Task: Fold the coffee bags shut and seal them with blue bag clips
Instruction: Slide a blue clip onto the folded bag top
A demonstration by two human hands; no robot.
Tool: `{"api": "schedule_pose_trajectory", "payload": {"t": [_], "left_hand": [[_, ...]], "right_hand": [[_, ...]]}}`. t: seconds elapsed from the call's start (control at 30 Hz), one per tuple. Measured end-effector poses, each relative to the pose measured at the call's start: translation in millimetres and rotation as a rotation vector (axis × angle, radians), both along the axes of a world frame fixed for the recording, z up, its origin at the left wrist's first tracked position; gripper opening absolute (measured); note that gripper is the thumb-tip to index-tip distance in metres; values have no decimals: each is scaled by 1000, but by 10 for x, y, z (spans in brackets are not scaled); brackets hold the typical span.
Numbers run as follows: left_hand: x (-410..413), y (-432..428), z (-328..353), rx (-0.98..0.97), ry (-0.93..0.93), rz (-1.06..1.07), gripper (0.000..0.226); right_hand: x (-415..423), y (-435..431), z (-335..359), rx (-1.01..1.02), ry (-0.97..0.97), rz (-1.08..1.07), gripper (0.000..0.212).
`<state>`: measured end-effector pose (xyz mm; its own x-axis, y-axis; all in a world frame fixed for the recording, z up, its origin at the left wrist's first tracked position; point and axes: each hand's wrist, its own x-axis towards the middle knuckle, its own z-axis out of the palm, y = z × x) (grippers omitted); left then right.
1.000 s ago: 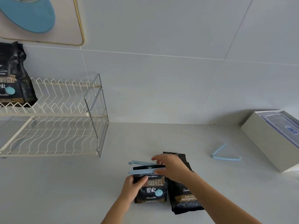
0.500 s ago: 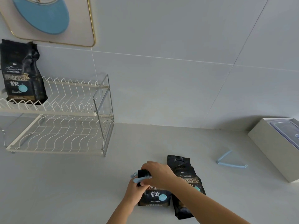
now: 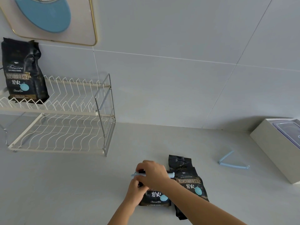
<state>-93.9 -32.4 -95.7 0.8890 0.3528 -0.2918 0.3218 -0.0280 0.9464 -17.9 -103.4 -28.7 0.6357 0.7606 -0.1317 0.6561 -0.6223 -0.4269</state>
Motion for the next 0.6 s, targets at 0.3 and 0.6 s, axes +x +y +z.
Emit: {"api": "schedule_pose_trajectory", "payload": {"t": [0.3,0.6], "left_hand": [[5,16,-26,-5,76,-9,39],[-112,242,152,-108,0,-34,14]], "right_hand": [[-18,13,-53,62,0,-32,14],[19,-20,-56,82,66,-96,16]]}}
